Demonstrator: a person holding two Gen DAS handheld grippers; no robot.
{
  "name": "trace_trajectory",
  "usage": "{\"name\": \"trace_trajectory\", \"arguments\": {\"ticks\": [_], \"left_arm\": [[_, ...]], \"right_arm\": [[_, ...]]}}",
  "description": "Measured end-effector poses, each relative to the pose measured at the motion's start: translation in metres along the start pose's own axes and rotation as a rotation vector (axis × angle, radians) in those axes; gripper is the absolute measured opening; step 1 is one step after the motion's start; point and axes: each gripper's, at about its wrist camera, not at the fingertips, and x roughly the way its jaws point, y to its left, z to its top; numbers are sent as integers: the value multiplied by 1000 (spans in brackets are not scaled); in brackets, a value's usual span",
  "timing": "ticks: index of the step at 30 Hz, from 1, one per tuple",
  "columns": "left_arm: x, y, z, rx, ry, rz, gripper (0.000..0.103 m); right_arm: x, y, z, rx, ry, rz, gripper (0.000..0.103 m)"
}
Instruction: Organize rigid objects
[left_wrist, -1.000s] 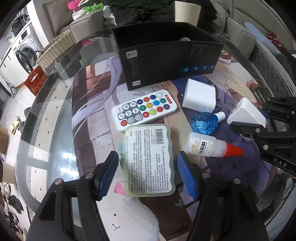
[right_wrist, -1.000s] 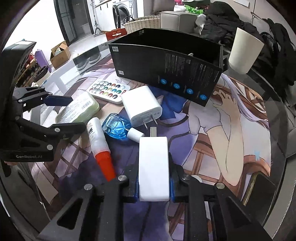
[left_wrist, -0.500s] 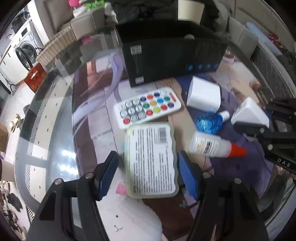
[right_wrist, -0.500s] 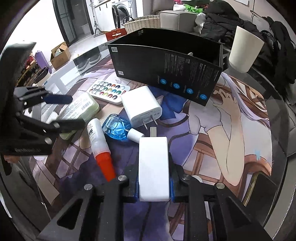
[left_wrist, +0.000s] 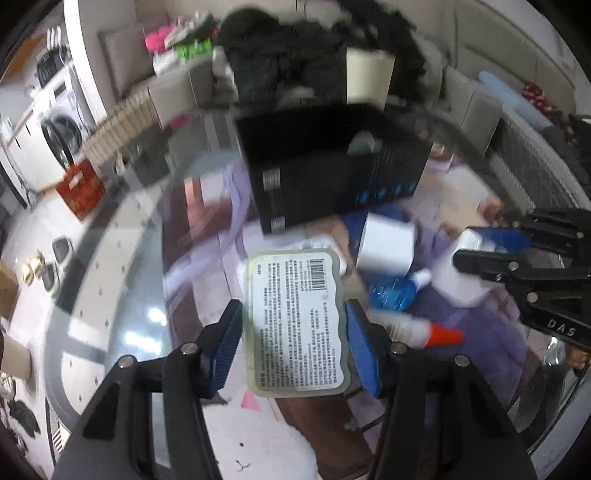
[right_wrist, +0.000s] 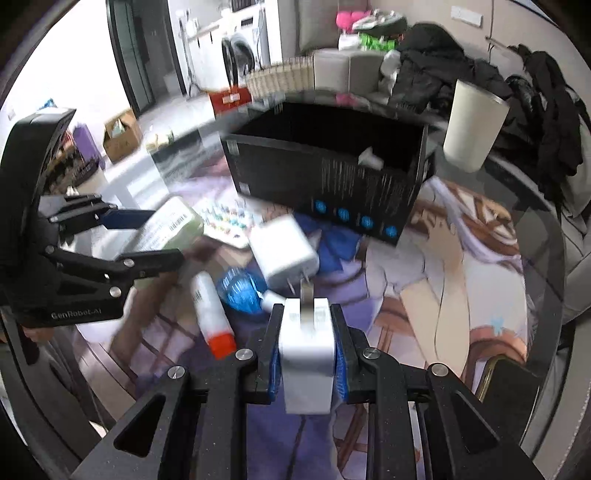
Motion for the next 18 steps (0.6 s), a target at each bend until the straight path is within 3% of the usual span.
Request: {"name": "trace_trajectory", "arguments": {"ticks": [5,7,13,18], "left_arm": [[-31,-9,8,36,-157,8,55],[-35,-11,9,47,-176,10,55],[-22,-10,5,30,-92,-26,55],[-19,-9,3,22,-80,-23,55]], "right_arm": [[-26,5,7,-7,-130,-17,22],[-30,8,9,-18,-142,-11,22],[-6,10,2,-26,-36,14,22],[3,7,-1,-5,16,22,23]]}}
